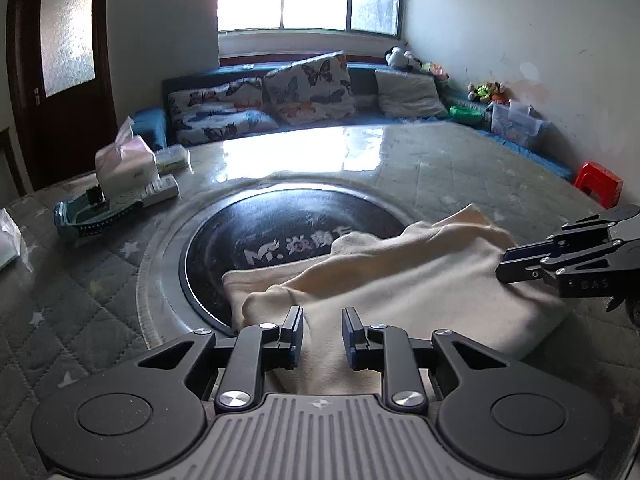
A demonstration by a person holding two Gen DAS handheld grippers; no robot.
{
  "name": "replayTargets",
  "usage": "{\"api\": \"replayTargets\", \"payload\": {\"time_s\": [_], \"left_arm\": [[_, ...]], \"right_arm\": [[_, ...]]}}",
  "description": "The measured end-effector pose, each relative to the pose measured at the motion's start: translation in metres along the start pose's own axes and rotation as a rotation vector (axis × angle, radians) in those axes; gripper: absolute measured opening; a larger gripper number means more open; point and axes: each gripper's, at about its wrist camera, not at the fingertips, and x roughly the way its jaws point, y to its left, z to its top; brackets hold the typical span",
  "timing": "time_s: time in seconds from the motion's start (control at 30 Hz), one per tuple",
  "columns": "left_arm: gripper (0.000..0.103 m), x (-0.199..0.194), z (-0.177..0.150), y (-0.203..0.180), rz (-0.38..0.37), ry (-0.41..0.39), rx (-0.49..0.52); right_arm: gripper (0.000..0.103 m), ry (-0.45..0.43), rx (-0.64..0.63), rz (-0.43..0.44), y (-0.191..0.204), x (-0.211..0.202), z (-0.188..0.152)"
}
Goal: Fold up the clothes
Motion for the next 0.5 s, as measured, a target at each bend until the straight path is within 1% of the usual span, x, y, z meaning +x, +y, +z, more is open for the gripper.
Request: {"api": "replayTargets", "payload": {"time_s": [0.1, 0.17, 0.27, 0.5], "left_arm": [[0.025, 0.011, -0.004, 0.007, 0.017, 0.042, 0.001], [0.025, 0.010, -0.003, 0.010, 0.003, 0.043, -0.010], [0.024, 0.010, 0.001, 0.008, 0.001, 0.030, 0.004], [0.024, 0.027, 0.015, 0.002, 0.008, 0.028, 0.037]], "right_arm": [[0.018, 0.003, -0.013, 0.003, -0.001, 0.000, 0.002], [0.018, 0.000, -0.023, 0.001, -0.001, -0.001, 0.005], [0.018, -0.011, -0.032, -0.008, -0.003, 0.001, 0.015], [0.018, -0.012, -0.025, 0.013, -0.004, 0.030, 0.037]]}}
